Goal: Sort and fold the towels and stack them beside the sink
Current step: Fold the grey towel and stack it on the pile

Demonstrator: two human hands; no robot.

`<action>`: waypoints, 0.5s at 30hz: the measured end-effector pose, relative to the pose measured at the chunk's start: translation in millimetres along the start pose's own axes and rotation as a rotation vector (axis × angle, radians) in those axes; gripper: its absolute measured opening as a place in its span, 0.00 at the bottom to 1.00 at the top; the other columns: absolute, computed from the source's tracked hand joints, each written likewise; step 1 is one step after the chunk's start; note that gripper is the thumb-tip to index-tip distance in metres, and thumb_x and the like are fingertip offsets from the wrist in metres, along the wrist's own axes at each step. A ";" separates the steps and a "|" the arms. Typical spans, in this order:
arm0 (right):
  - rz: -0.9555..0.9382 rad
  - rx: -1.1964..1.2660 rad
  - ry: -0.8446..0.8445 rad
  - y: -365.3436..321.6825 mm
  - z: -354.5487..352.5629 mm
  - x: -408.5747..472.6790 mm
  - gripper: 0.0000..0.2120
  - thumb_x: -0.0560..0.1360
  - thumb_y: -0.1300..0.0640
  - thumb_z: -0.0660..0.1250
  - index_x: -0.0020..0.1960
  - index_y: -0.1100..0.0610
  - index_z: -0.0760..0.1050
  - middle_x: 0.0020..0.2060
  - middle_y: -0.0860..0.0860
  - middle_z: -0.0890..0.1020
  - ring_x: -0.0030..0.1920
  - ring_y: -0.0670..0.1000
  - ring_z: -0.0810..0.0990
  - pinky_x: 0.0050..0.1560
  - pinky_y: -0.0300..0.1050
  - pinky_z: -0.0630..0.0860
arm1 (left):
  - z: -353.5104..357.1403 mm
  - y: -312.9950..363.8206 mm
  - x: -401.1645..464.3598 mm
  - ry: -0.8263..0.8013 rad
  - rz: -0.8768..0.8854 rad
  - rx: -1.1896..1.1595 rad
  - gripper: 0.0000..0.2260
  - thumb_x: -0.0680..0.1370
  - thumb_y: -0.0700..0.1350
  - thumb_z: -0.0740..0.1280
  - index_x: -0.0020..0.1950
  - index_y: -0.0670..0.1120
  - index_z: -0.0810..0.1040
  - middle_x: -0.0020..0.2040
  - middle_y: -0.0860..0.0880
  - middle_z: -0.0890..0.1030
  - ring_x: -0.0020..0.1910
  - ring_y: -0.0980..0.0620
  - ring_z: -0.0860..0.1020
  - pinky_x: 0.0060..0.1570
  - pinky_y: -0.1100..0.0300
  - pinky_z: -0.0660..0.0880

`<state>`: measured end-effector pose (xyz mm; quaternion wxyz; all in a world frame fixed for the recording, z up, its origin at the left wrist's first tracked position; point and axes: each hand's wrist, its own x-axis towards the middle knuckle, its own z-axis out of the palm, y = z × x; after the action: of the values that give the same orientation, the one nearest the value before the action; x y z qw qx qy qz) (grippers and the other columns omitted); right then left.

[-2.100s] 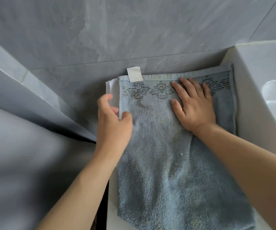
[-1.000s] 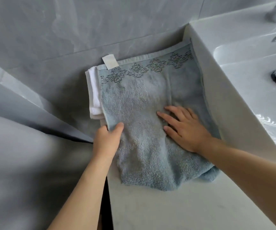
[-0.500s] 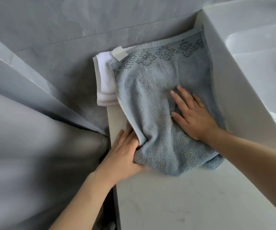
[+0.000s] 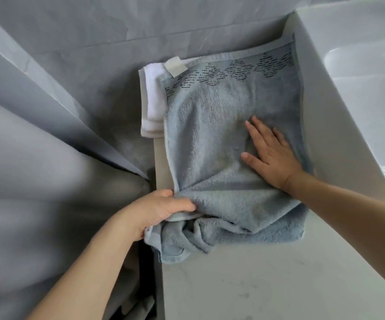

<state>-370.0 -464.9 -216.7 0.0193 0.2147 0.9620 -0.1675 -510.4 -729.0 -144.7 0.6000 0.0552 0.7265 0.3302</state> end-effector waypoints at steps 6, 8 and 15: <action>-0.003 -0.100 -0.001 -0.2 2.6 2.2 0.37 0.76 0.33 0.42 0.80 0.48 0.41 0.80 0.48 0.43 0.79 0.48 0.44 0.77 0.53 0.42 | 49.4 -25.1 15.8 0.739 0.453 0.472 0.25 0.74 0.57 0.65 0.68 0.50 0.67 0.60 0.48 0.78 0.56 0.44 0.76 0.54 0.50 0.73; -0.002 -0.110 0.013 -1.0 3.1 2.6 0.36 0.77 0.33 0.43 0.80 0.48 0.42 0.80 0.49 0.44 0.79 0.49 0.45 0.77 0.53 0.42 | 68.5 -41.8 20.7 0.898 0.533 0.701 0.25 0.74 0.55 0.61 0.68 0.45 0.70 0.59 0.44 0.77 0.53 0.40 0.74 0.51 0.47 0.73; -0.011 -0.102 0.026 -0.7 3.7 3.3 0.36 0.78 0.34 0.45 0.80 0.47 0.42 0.80 0.49 0.43 0.79 0.49 0.44 0.78 0.53 0.41 | 78.7 -53.3 28.6 1.026 0.547 0.802 0.24 0.74 0.50 0.60 0.69 0.45 0.71 0.64 0.46 0.75 0.61 0.42 0.73 0.58 0.46 0.68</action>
<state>-373.4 -465.3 -220.3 0.0168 0.2101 0.9707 -0.1154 -429.9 -724.1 -202.5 0.0108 0.2903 0.9434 0.1603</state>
